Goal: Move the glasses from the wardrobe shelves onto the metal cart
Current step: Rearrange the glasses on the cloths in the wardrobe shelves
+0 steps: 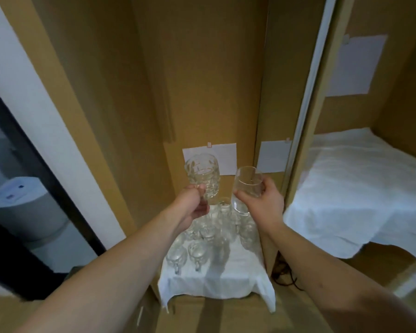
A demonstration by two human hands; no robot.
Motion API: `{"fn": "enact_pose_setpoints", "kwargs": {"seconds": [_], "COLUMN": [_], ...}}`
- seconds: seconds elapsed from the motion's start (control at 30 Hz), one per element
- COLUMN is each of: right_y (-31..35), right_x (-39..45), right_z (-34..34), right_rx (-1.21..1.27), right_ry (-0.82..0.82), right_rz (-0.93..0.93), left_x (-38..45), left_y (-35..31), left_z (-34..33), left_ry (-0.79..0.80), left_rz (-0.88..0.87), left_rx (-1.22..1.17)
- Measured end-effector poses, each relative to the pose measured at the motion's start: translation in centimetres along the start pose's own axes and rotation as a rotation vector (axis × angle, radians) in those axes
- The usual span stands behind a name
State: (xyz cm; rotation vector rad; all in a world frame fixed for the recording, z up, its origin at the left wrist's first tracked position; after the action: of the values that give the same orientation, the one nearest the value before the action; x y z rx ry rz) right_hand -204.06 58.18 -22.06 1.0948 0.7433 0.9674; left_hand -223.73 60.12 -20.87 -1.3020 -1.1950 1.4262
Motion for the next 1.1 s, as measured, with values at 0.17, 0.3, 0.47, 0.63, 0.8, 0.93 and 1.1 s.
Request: {"fn": "enact_pose_setpoints", "kwargs": {"seconds": [0.17,0.3,0.47,0.63,0.8,0.93,1.1], "right_y": [-0.8,-1.8,-3.0,-3.4,-3.9,-4.1,-4.1], "right_x": [-4.0,-6.3,-7.8,-8.3,-7.7,-6.2,-1.9], "right_z": [6.3,11.5,17.6,23.4,27.7,30.2,32.1], "right_rx": [-0.014,-0.041,-0.041,-0.005,0.008,-0.012,-0.005], "right_ry": [-0.007,-0.054,-0.140,-0.218,-0.300,-0.367,-0.416], "right_rz": [0.000,-0.025,-0.063,-0.122,-0.148,-0.163,-0.179], "left_x": [-6.5,-10.6,-14.3,-16.0,-15.8,-14.6,-11.2], "left_y": [0.8,1.3,1.2,0.0,-1.1,-1.1,-1.4], "left_z": [-2.9,-6.2,-11.2,-16.2,-21.0,-24.4,-28.7], "left_ry": [0.003,0.047,0.132,0.245,0.335,0.383,0.420], "left_rz": [-0.029,-0.035,-0.034,-0.028,-0.012,0.013,-0.005], "left_rx": [0.020,0.021,0.021,0.033,0.037,0.010,0.004]}}
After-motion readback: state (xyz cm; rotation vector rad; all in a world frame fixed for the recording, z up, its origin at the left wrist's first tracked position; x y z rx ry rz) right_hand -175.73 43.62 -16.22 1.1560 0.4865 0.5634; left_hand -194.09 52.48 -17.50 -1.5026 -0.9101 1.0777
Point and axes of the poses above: each hand's wrist, its own x-axis towards the middle knuckle, its own z-axis out of the back of the hand, y = z × x, the point moved 2 cm from there along x, towards the middle knuckle, and after that the axes turned 13 degrees about -z, right-handed, at the moved point
